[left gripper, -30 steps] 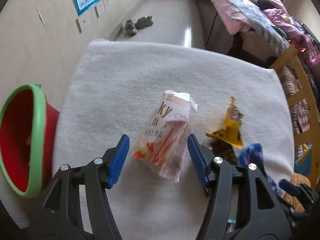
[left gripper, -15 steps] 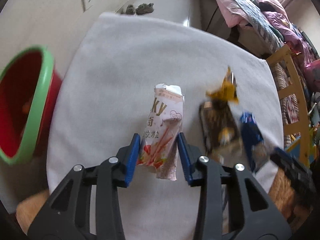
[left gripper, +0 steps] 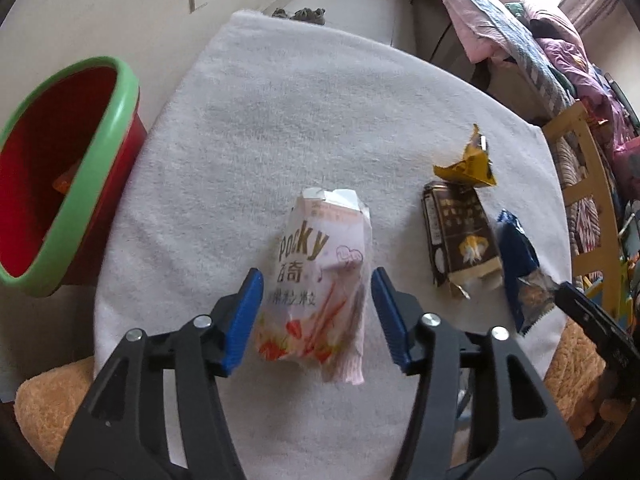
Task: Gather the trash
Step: 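Grasp the white Pocky box with the left gripper while the right gripper reaches for the blue wrapper, then grasp the blue wrapper with the right gripper and lift it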
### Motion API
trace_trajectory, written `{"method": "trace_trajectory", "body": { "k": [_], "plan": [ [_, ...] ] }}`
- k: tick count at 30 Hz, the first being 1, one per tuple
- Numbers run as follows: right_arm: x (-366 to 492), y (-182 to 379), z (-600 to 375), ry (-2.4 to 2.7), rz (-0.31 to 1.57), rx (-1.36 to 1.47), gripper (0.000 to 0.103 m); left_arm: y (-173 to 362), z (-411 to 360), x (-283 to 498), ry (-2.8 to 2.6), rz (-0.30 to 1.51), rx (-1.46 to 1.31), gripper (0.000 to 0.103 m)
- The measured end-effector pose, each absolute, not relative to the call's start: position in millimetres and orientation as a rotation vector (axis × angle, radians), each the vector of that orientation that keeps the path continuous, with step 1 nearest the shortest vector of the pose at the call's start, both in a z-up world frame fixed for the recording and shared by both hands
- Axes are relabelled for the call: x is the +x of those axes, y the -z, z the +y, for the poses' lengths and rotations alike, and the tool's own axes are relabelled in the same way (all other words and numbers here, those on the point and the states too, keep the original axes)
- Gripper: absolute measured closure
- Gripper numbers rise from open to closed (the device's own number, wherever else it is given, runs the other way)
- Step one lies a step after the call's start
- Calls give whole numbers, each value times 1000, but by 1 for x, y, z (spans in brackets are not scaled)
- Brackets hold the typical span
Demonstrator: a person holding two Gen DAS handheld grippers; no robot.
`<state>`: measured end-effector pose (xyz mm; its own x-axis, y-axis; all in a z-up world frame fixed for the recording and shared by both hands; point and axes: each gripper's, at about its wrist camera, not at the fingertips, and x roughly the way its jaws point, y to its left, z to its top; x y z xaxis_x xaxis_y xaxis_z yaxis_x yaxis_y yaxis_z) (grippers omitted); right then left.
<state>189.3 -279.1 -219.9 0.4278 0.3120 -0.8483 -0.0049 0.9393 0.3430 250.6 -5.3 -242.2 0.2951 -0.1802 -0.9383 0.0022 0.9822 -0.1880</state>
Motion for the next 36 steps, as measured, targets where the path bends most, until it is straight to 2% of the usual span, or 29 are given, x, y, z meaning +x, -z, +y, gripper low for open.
{"method": "trace_trajectory", "body": {
  "k": [2,5,17,28,31,36],
  "plan": [
    [190,218,-277,-206,1114,300,50,248,-6,252,137,1285,-176,58],
    [194,215,-275,-211,1112,288,50,244,-8,247,151,1270,-163,63],
    [222,225,-277,-229,1153,345,50,211,-6,221,164,1168,-123,63],
    [222,230,-296,-178,1160,384,49,209,-4,217,154,1162,-166,63],
    [220,239,-286,-200,1189,363,54,211,-4,217,157,1166,-165,62],
    [217,241,-272,-261,1207,336,71,212,-2,217,150,1169,-174,62]
  ]
}}
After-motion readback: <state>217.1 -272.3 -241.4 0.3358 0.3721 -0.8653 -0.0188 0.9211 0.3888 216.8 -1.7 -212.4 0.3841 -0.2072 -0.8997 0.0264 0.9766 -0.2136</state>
